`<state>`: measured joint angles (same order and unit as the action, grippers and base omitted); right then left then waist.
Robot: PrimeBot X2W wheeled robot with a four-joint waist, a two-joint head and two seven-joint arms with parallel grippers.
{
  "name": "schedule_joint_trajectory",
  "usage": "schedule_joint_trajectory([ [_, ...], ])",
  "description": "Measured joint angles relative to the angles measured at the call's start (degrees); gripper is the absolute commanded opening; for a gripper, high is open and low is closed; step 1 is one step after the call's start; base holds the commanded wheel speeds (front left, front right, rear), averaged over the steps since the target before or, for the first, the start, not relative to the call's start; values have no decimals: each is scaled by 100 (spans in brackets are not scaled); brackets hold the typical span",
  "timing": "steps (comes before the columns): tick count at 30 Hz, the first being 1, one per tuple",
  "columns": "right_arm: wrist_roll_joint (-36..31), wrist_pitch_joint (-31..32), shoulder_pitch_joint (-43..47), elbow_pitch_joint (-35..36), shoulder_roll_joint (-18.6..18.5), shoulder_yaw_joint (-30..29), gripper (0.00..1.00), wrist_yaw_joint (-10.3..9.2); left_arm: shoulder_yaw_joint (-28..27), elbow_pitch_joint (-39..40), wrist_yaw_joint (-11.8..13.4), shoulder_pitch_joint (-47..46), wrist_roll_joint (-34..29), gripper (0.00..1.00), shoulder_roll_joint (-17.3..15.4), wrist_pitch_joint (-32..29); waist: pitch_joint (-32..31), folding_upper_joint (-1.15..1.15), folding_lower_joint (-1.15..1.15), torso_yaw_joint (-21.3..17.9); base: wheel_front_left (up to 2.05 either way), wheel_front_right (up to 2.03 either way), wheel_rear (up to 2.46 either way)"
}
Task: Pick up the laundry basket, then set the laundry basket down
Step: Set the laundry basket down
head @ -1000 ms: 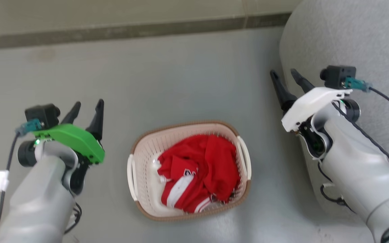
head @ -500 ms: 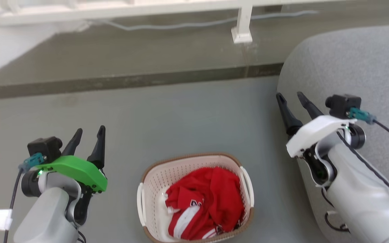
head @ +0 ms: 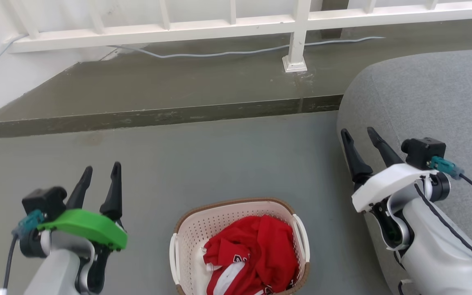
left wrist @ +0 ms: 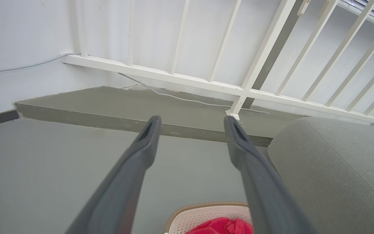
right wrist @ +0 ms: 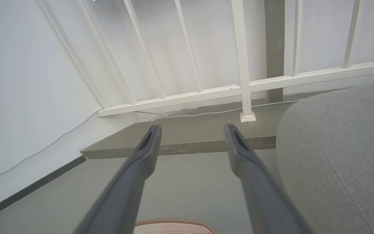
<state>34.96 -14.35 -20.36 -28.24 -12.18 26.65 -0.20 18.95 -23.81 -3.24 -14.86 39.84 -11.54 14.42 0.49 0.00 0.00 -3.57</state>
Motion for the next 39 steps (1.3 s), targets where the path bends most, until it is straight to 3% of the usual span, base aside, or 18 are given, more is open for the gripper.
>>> schedule_joint_trajectory([
  [20,-538,0,719,716,-12,-303,100,-147,-365,855,123,850,-869,100,108,0,-25,0,0,-32,0,0,0],
  [39,-731,0,1015,871,16,-474,100,-141,-569,1135,123,1198,-989,100,321,0,-32,0,0,-12,0,0,0],
])
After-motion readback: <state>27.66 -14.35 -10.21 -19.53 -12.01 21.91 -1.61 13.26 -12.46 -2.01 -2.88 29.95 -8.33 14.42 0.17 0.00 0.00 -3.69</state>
